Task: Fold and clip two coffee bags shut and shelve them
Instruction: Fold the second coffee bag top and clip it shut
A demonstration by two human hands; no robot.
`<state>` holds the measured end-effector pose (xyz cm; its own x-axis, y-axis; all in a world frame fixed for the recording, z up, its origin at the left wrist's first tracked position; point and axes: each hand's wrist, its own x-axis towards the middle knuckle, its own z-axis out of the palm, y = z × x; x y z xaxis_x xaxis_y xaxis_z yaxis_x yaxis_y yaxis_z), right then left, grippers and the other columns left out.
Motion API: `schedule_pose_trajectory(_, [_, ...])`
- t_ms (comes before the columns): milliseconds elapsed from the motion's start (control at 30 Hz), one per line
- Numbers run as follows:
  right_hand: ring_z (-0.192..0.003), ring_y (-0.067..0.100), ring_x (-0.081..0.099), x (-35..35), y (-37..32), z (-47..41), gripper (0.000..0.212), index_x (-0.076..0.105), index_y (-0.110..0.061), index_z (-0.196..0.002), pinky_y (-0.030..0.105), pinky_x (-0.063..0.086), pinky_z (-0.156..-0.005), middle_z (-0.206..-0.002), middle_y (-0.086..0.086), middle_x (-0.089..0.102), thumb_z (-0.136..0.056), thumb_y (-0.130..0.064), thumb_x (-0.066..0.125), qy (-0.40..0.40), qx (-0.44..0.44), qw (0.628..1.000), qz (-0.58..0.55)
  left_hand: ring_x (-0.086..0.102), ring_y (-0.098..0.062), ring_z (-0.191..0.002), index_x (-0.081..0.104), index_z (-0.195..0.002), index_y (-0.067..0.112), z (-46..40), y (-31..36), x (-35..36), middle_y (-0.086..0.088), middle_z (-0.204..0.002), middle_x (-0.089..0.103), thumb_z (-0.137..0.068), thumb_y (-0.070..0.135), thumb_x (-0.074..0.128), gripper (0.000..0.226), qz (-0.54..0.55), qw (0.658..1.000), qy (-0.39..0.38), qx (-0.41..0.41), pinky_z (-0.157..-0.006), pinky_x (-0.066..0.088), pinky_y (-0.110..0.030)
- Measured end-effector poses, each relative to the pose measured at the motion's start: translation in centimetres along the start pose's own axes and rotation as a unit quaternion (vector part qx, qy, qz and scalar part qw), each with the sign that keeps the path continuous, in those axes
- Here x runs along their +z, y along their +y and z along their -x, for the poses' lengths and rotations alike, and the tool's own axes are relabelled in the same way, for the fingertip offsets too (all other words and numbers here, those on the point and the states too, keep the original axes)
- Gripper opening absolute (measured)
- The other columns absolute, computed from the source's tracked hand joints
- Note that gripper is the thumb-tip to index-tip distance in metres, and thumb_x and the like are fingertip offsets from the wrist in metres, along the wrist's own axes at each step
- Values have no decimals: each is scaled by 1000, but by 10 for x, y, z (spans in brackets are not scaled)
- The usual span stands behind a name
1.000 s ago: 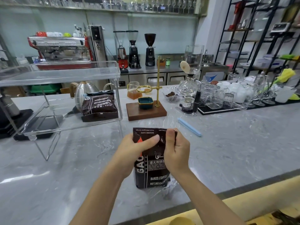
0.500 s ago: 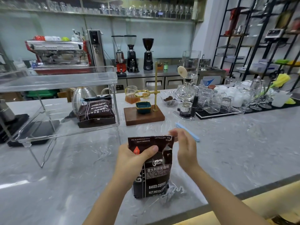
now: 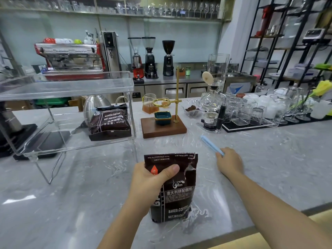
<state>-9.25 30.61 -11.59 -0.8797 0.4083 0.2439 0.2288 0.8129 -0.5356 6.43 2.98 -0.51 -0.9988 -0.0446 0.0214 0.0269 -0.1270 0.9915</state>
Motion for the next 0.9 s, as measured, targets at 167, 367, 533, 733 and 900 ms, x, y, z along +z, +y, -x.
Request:
schedule_pose_trajectory(167, [-82,37,62,1,4,2,17,69,-9,-89,39,49,-70,-88,15,69,-92,-21,57,7,31,996,-86,79,-20,-70,80,-69,18,0,1,1,-7,-75,81,-76,2,80,17,-5,1000,5,6,-59,60,-25])
schedule_pose_trajectory(367, [-74,31,56,-7,6,8,16,69,-7,-95,32,39,-66,-74,9,62,-95,-17,56,59,40,978,-198,79,-20,-68,80,-68,19,1,1,1,-6,-74,81,-77,1,80,20,-1,1000,4,9,-58,60,-25])
schedule_pose_trajectory(533, [-75,32,68,-10,6,10,13,68,-16,-91,39,53,-73,-75,11,72,-96,-22,58,84,39,953,-287,78,-19,-68,81,-68,23,1,0,1,-5,-74,81,-77,2,80,22,-1,1000,0,12,-59,61,-26])
schedule_pose_trajectory(733, [-69,27,71,-13,10,12,9,67,-17,-90,43,58,-75,-70,3,67,-95,-19,60,71,50,928,-363,79,-26,-74,80,-75,16,1,-2,-1,-9,-78,81,-77,5,81,11,-6,1000,2,7,-68,62,-37])
schedule_pose_trajectory(900, [-69,21,67,-17,8,19,19,69,-3,-103,34,52,-75,-77,8,69,-97,-17,57,55,55,920,-384,79,-28,-77,79,-82,10,1,-2,-1,-12,-82,81,-77,4,80,8,3,1000,-6,11,-68,62,-37])
